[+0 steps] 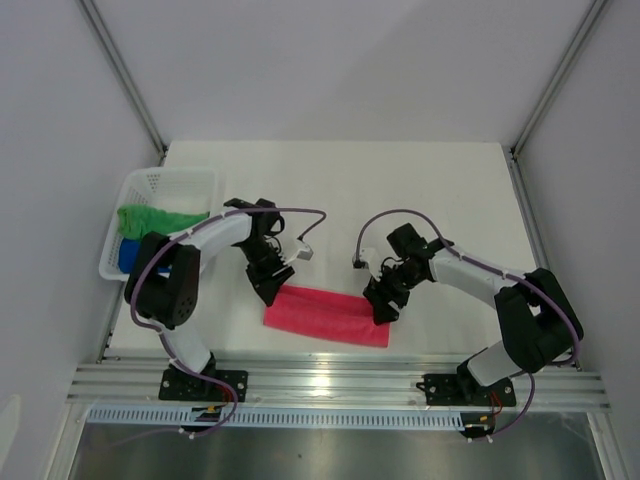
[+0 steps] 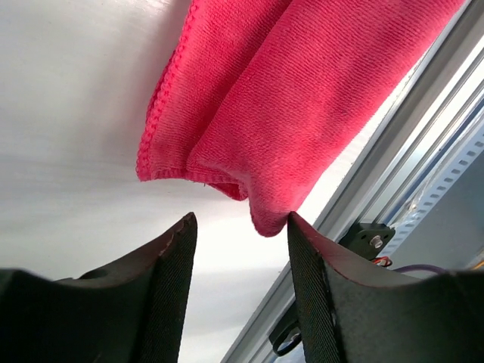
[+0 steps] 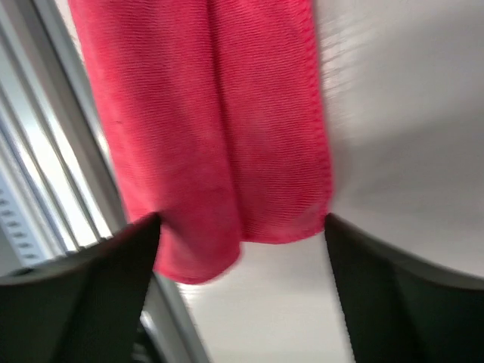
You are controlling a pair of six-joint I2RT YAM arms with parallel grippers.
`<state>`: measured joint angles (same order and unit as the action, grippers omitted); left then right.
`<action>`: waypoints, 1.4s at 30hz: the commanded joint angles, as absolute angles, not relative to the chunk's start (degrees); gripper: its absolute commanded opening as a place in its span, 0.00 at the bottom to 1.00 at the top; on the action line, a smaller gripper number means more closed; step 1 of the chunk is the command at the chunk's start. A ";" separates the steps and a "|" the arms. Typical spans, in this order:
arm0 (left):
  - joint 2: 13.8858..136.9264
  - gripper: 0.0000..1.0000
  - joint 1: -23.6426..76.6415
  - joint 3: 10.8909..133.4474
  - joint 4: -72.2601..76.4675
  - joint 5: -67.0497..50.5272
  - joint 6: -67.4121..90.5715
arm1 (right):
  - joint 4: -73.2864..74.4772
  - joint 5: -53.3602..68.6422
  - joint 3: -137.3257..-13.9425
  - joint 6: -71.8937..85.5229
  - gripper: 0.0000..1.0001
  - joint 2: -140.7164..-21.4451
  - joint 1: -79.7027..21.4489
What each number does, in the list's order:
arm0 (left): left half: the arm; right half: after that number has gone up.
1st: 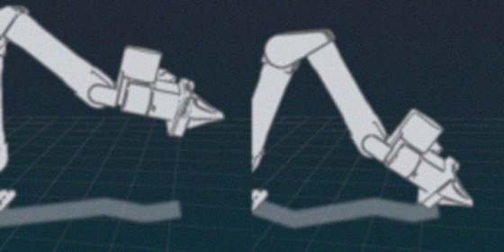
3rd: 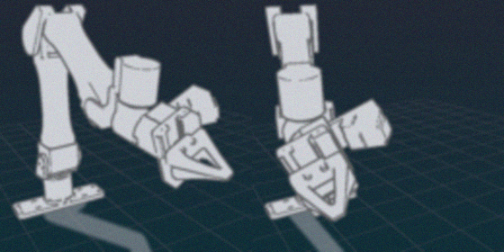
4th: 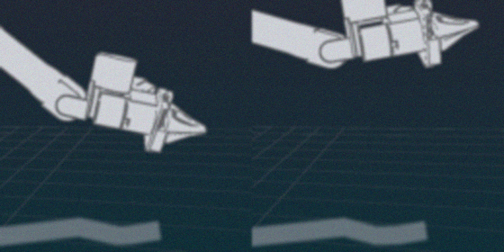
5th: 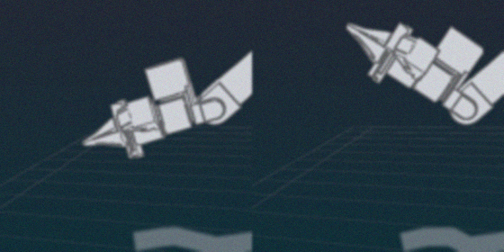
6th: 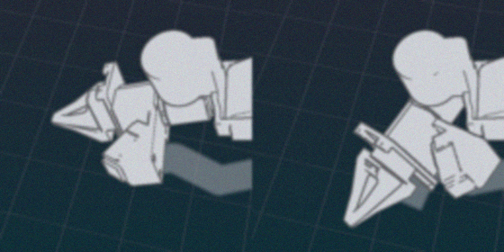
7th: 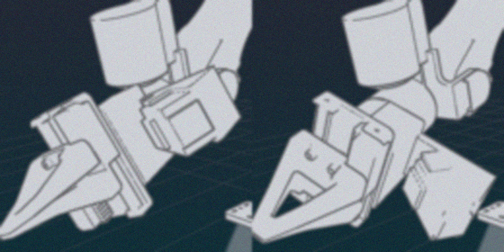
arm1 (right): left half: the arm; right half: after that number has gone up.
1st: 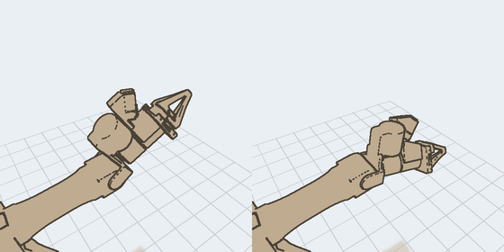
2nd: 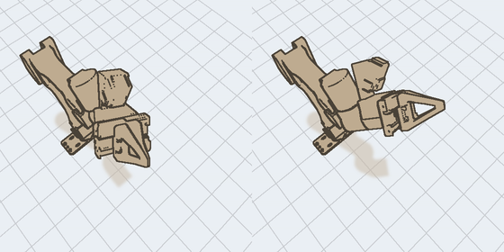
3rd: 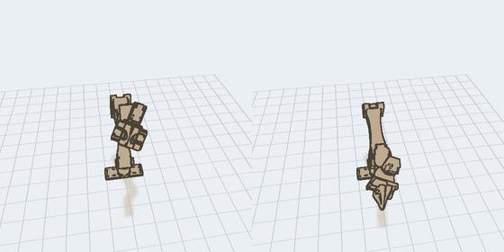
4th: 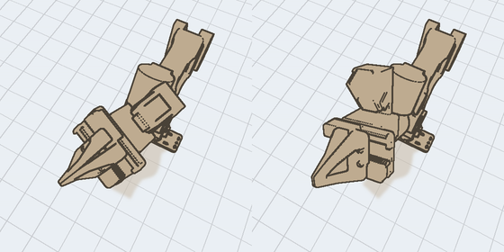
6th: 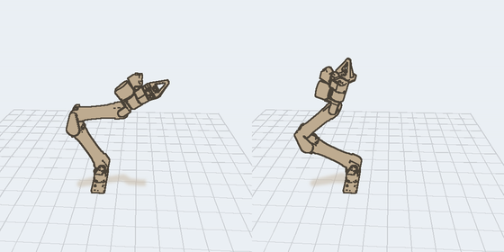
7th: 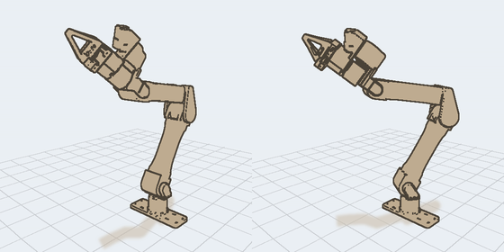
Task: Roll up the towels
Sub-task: Roll the towel
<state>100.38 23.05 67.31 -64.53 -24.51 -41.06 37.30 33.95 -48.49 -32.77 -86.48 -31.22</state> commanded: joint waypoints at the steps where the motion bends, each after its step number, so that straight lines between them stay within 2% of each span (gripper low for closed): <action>1: 97.47 0.55 22.50 69.35 -66.01 -26.89 -42.63 | 35.07 30.86 -51.50 -31.29 0.99 -84.64 -30.94; 2: 97.21 0.60 22.50 69.35 -66.01 -27.07 -42.63 | 35.33 28.85 -51.68 -31.12 0.99 -84.29 -30.85; 4: 96.95 0.61 22.41 69.61 -65.74 -27.07 -42.45 | 35.86 26.56 -52.29 -30.59 0.99 -82.54 -30.94; 5: 96.68 0.65 22.33 69.70 -65.74 -26.46 -42.45 | 36.03 25.32 -52.56 -30.41 0.99 -81.83 -30.85; 8: 95.46 0.66 21.62 71.10 -65.22 -25.40 -41.75 | 36.30 19.09 -54.31 -29.80 0.99 -78.41 -30.85; 11: 94.14 0.66 20.39 73.65 -64.78 -22.42 -39.47 | 36.39 10.22 -58.26 -30.41 0.99 -74.37 -30.85; 12: 92.04 0.66 20.22 74.26 -64.43 -18.06 -37.03 | 35.43 4.10 -59.49 -30.67 1.00 -73.05 -30.94; 15: 83.89 0.70 20.21 77.95 -63.72 -11.71 -34.90 | 26.66 -7.96 -61.79 -33.21 0.99 -66.03 -32.51; 16: 81.50 0.82 20.21 80.48 -63.11 -10.47 -34.46 | 23.24 -12.87 -61.44 -34.88 0.99 -62.09 -33.04; 17: 79.21 0.99 20.21 82.77 -60.15 -9.24 -34.02 | 17.37 -13.88 -60.13 -36.63 0.99 -60.48 -33.05; 19: 72.45 0.99 20.21 84.38 -53.83 -7.57 -32.35 | 14.95 -12.06 -59.15 -44.79 0.99 -58.02 -33.31; 20: 69.81 0.99 20.21 82.55 -42.48 -7.30 -30.60 | 14.25 -9.52 -58.72 -46.83 1.00 -56.88 -32.88; 22: 62.77 1.00 20.13 75.78 -30.38 -8.34 -24.28 | 14.93 -1.80 -59.15 -42.64 0.99 -56.78 -30.16; 23: 61.88 1.00 19.95 74.46 -27.80 -10.61 -21.91 | 16.33 7.03 -59.59 -39.84 0.99 -57.39 -28.67; 24: 62.48 0.99 19.43 76.18 -31.25 -14.46 -19.80 | 17.04 9.73 -60.55 -31.64 0.99 -57.74 -27.70; 25: 64.58 0.92 19.08 77.07 -34.77 -24.33 -21.08 | 18.09 11.41 -60.73 -26.16 0.99 -58.01 -27.60; 26: 65.38 0.84 19.25 76.91 -37.85 -27.74 -22.57 | 19.76 12.99 -61.08 -20.71 0.88 -58.27 -27.60; 27: 66.00 0.80 19.94 75.51 -42.58 -29.77 -24.24 | 20.82 13.36 -60.56 -11.78 0.64 -58.27 -27.86; 28: 66.18 0.75 20.65 74.37 -44.71 -30.66 -25.82 | 21.61 11.71 -59.43 -6.73 0.58 -58.27 -28.91; 30: 64.70 0.75 24.16 64.81 -45.71 -27.53 -31.09 | 23.72 -0.31 -54.51 4.19 0.61 -57.57 -36.01; 33: 61.44 0.79 28.28 49.63 -43.17 -22.42 -37.43 | 29.52 -12.29 -50.73 18.03 0.78 -59.32 -45.23; 35: 62.31 0.79 29.53 46.33 -39.92 -18.14 -39.01 | 32.95 -13.44 -48.97 23.18 0.82 -60.20 -46.58; 37: 62.75 0.79 30.93 41.95 -35.71 -17.14 -39.90 | 33.66 -14.15 -45.20 27.92 0.82 -59.77 -47.20; 42: 64.86 0.80 33.92 39.64 -32.79 -18.63 -41.66 | 32.79 -9.07 -38.86 32.78 0.82 -57.57 -47.46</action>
